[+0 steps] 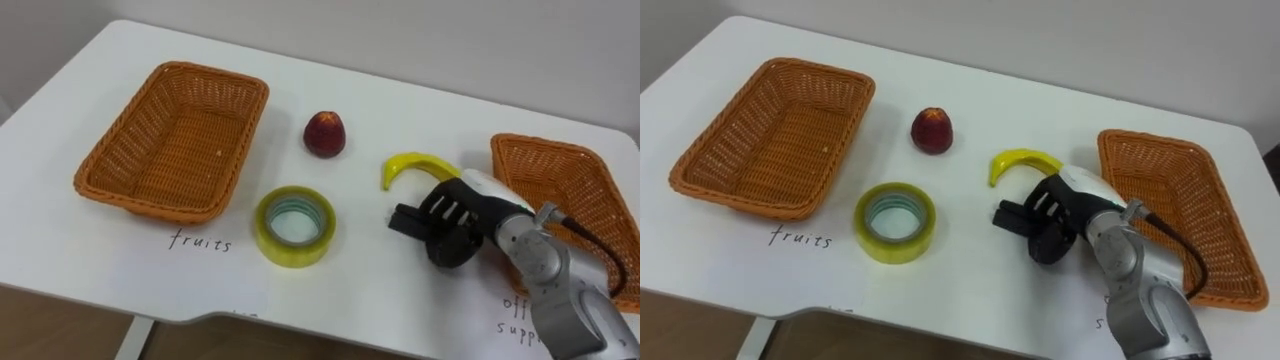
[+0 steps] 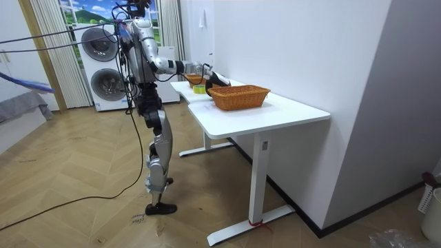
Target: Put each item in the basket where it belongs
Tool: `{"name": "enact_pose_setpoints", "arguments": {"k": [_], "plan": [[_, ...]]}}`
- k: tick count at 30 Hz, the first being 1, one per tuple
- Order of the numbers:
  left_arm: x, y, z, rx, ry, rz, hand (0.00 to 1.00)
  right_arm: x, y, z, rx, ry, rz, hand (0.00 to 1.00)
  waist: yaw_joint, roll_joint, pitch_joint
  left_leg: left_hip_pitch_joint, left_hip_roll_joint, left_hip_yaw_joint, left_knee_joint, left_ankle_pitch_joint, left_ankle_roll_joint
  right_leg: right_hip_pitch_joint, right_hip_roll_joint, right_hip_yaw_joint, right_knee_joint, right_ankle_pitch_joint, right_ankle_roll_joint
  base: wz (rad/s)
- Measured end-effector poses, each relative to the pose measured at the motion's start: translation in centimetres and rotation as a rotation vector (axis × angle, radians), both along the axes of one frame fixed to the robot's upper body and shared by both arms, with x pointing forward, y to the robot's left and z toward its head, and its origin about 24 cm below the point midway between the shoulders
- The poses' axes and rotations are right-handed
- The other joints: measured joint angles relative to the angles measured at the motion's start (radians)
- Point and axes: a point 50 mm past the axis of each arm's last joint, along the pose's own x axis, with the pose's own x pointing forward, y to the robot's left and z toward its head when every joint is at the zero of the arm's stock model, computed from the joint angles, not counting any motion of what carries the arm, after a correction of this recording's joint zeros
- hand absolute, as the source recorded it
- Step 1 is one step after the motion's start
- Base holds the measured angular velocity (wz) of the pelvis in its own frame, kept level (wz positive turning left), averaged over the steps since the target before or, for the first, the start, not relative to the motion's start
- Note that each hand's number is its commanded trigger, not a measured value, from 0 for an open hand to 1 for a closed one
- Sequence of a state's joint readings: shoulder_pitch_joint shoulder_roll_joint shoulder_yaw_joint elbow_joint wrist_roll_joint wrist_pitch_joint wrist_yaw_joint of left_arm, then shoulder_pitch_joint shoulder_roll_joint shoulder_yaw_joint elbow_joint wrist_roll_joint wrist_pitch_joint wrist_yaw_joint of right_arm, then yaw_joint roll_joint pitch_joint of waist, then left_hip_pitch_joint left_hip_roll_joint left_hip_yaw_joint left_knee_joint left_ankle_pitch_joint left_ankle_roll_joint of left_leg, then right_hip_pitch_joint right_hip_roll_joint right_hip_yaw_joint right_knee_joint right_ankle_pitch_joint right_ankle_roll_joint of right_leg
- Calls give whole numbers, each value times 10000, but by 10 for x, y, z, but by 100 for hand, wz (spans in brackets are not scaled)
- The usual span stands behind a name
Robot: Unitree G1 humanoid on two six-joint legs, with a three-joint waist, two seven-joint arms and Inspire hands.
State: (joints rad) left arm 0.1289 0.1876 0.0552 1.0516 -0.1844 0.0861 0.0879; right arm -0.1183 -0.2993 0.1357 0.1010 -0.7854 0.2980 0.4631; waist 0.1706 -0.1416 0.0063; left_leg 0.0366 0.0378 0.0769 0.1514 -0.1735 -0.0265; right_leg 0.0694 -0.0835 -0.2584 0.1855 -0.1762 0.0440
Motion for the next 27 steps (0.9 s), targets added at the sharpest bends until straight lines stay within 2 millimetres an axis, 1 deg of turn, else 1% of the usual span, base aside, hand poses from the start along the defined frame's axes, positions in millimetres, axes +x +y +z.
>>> {"name": "enact_pose_setpoints", "arguments": {"k": [8, 10, 13, 14, 16, 18, 20, 21, 23, 24, 25, 27], "plan": [[2, 0, 0, 122, -30, 14, 0, -4, 2, 0, 155, -129, 145, 100, -12, 0, -2, 74, 0, 13, 1, 3, 1, 4, 13, 65, -5, 0, 0, -1], [2, 0, 1, 132, -35, 12, 0, -4, 1, 1, 166, -196, 121, 100, -93, 3, -2, 63, 0, 5, 2, 3, 1, 0, 15, 71, -9, 0, 0, 0], [2, -1, 0, 102, -29, -62, 0, -7, 2, 4, 338, -345, 115, 100, -154, 65, -3, 13, 0, -2, -4, 1, 1, -35, 21, 88, -11, 0, 0, 0], [3, -1, 0, 82, -33, -84, 0, -7, 3, 6, 378, -401, 171, 100, -223, 111, 17, 4, 0, -2, -3, 2, 0, -44, 21, 94, -10, 0, 0, 0], [2, -1, 0, 53, -42, -96, 0, -7, 4, 10, 498, -499, 298, 100, -306, 156, 25, -8, 0, 2, 1, 2, 1, -64, 21, 102, -6, 0, -1, 0], [2, -1, 0, 49, -59, -119, 0, -7, 6, 16, 715, -591, 473, 100, -414, 187, -18, -89, -1, 15, 12, 7, 2, -158, 16, 123, 7, 0, -1, 0], [-2, -1, 0, 29, 13, -82, 0, -10, 7, 18, 839, -640, 533, 100, -455, 215, -12, -82, -6, 30, 13, 9, 3, -183, 12, 156, 5, 0, -1, -2], [-2, 0, 0, 30, -14, -15, 0, -10, 7, 19, 940, -659, 584, 100, -562, 226, -23, -61, -8, 40, 22, 9, 4, -194, 10, 235, 6, 0, 0, -3], [-6, 0, -1, -6, 7, 44, 0, -10, 5, 22, 1103, -725, 583, 100, -614, 226, -23, -52, -20, 59, 27, 10, 5, -203, 11, 374, 1, 0, 0, -5], [-7, 1, -1, -21, 10, 111, 0, -10, 4, 23, 1197, -796, 518, 100, -713, 214, -32, -40, -22, 60, 28, 10, 6, -197, 8, 386, 3, 0, 0, 0], [-7, 1, -1, -22, -1, 167, 0, -10, 3, 24, 1254, -847, 497, 100, -737, 210, -34, -40, -22, 57, 28, 10, 6, -193, 8, 385, 3, 0, 0, 0], [-11, 1, -1, -38, -19, 334, 0, -9, 1, 34, 1430, -1279, 451, 100, -817, 210, -33, -38, -22, 60, 27, 11, 6, -184, 8, 375, 0, 0, 0, 0]]}}
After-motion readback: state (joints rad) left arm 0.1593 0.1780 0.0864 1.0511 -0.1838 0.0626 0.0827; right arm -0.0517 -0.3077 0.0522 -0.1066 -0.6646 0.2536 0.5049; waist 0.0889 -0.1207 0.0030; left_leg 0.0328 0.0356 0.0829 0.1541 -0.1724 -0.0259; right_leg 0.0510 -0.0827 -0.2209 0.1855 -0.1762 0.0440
